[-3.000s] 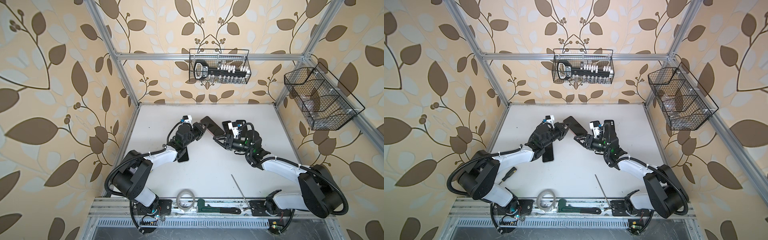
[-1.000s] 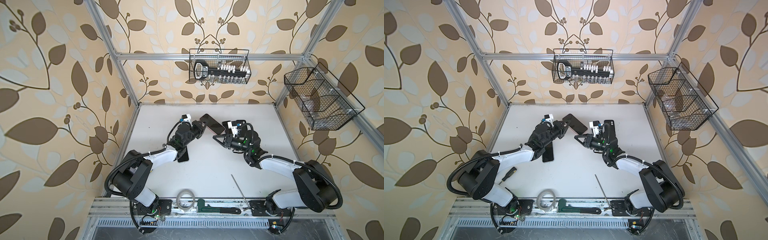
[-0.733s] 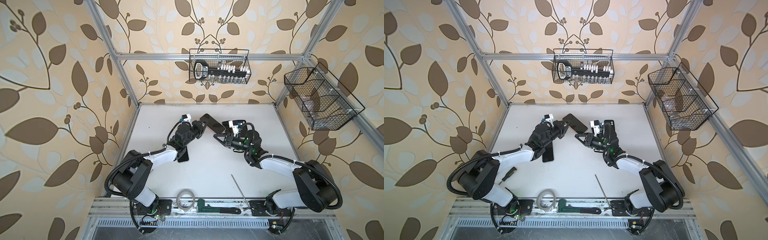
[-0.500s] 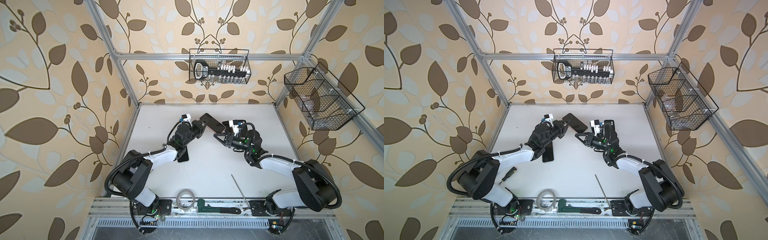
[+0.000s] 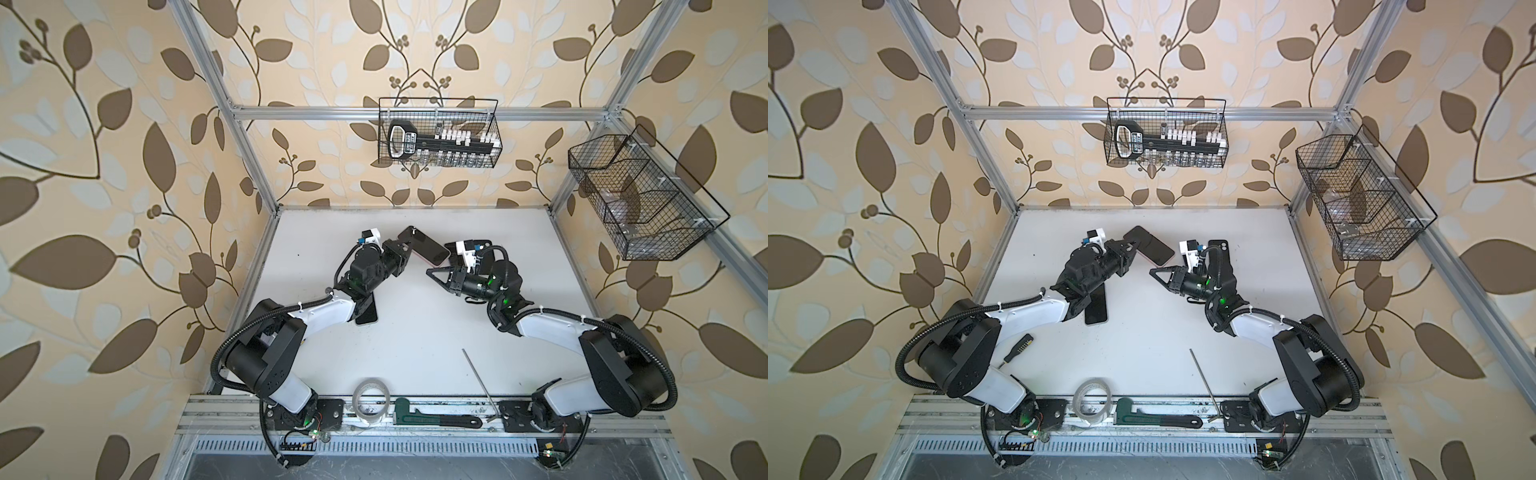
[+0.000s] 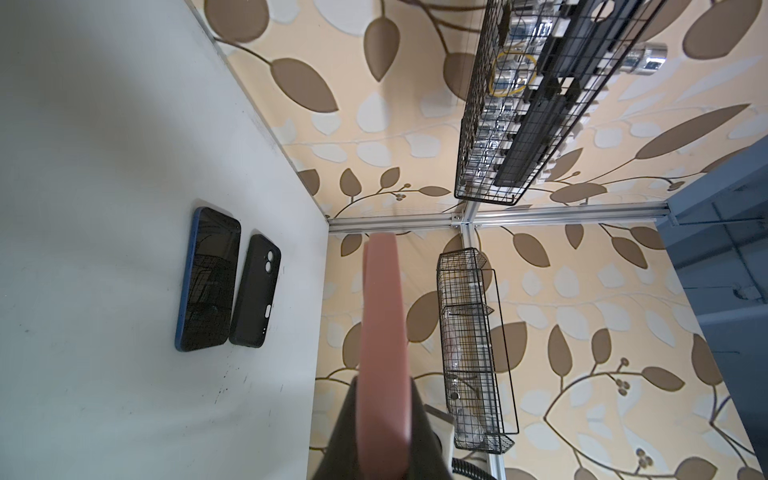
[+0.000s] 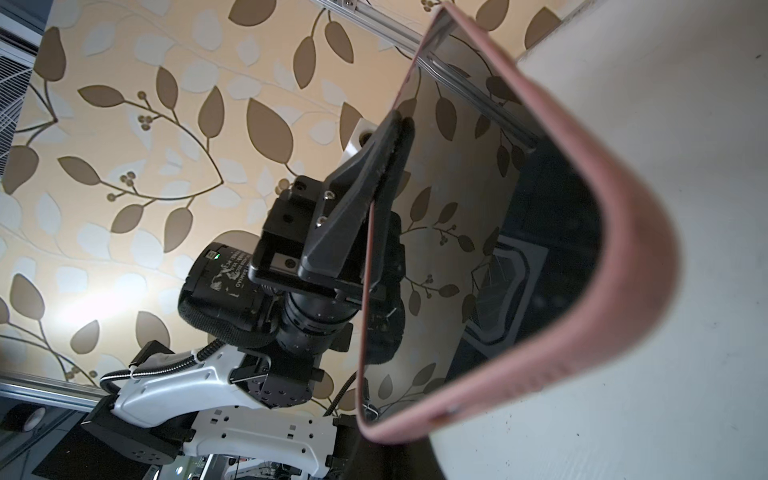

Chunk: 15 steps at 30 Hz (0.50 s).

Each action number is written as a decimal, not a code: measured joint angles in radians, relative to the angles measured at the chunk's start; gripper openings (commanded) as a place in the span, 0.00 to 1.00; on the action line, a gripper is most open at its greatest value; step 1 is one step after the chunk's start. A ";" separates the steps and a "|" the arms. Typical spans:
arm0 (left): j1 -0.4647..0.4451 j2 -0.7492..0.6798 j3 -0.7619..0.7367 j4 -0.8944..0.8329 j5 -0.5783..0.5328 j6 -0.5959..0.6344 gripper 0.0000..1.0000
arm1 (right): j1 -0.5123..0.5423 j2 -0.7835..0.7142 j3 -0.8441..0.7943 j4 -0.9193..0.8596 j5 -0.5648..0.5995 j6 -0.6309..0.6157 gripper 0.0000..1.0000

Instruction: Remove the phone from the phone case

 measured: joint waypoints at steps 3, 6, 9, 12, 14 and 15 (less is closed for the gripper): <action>0.000 0.010 0.000 0.007 0.000 -0.030 0.00 | -0.002 0.006 0.000 0.009 0.000 -0.018 0.03; 0.000 0.012 0.000 0.005 -0.001 -0.042 0.00 | -0.003 0.017 -0.004 0.029 0.000 -0.019 0.22; -0.003 0.012 0.000 0.003 0.009 -0.041 0.00 | -0.005 0.017 -0.012 0.047 0.000 -0.025 0.35; -0.003 0.012 -0.002 -0.001 0.013 -0.040 0.00 | -0.005 0.012 -0.015 0.053 0.003 -0.032 0.38; -0.008 0.013 -0.002 -0.004 0.014 -0.039 0.00 | -0.007 0.000 -0.020 0.050 0.004 -0.035 0.38; -0.008 0.013 -0.002 -0.004 0.014 -0.039 0.00 | -0.007 -0.007 -0.022 0.048 0.004 -0.037 0.38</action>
